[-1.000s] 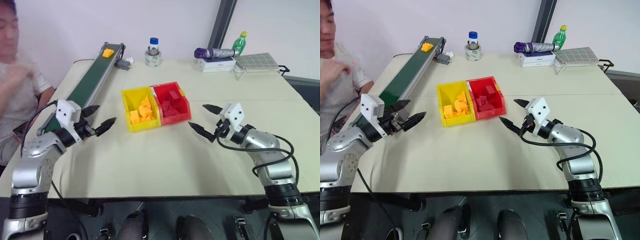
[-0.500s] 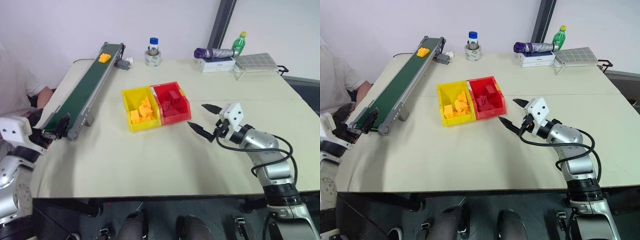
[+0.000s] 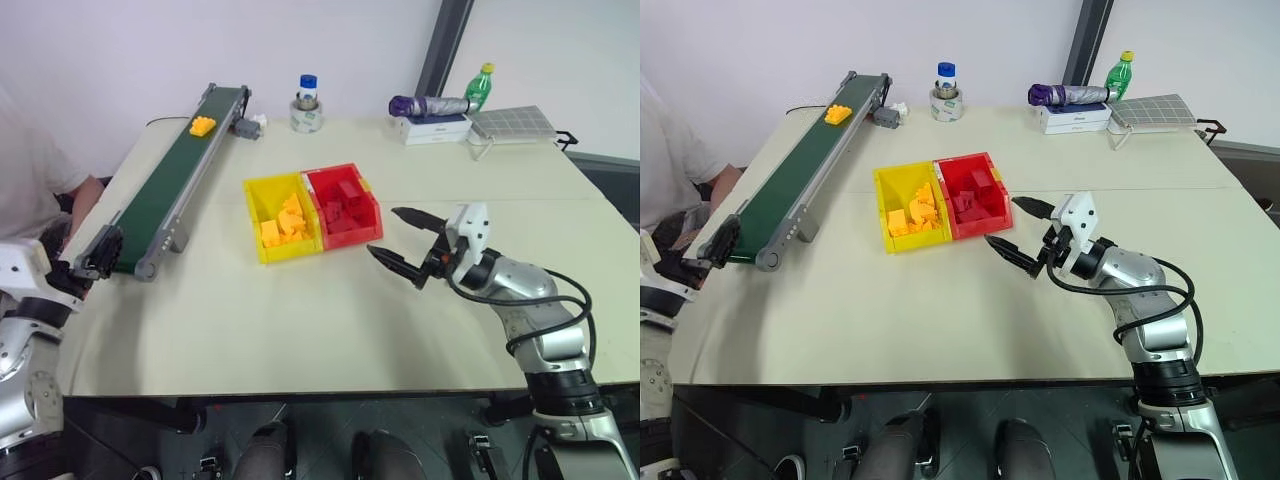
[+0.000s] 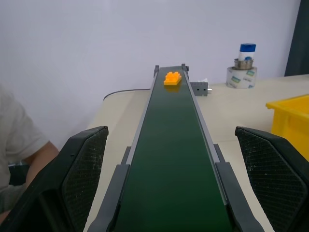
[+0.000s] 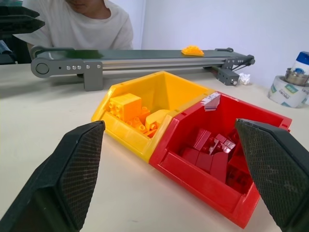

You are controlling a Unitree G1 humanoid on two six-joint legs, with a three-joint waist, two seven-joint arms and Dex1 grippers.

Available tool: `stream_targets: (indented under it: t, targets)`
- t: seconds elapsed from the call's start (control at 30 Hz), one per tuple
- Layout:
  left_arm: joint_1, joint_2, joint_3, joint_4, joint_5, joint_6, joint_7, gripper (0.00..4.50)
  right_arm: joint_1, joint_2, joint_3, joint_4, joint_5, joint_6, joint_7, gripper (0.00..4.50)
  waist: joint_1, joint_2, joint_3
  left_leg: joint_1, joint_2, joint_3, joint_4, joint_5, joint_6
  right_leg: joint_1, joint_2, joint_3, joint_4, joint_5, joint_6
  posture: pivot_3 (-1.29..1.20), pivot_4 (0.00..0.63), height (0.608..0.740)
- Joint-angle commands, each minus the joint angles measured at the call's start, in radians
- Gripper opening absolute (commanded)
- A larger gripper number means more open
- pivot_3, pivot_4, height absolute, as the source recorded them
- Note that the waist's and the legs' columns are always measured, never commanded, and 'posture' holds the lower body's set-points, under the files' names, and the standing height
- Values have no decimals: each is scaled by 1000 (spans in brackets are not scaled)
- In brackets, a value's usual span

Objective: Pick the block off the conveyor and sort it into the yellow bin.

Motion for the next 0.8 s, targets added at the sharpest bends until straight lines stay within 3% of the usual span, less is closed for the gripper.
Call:
stream_targets:
  t: [0.03,0.8]
  targets:
    - [-5,17,2,-12,5,-19,3,4445,-6,-4,-29,-36,11,-10,-4,4500,0,0,0,0,0,0,0,0,0,0,0,0,0,0,0,0,150,740]
    - [-26,25,-17,12,20,-8,20,4445,-6,-1,-17,-19,-39,-66,-10,4500,0,0,0,0,0,1,-1,0,0,-1,0,0,0,0,0,0,150,740]
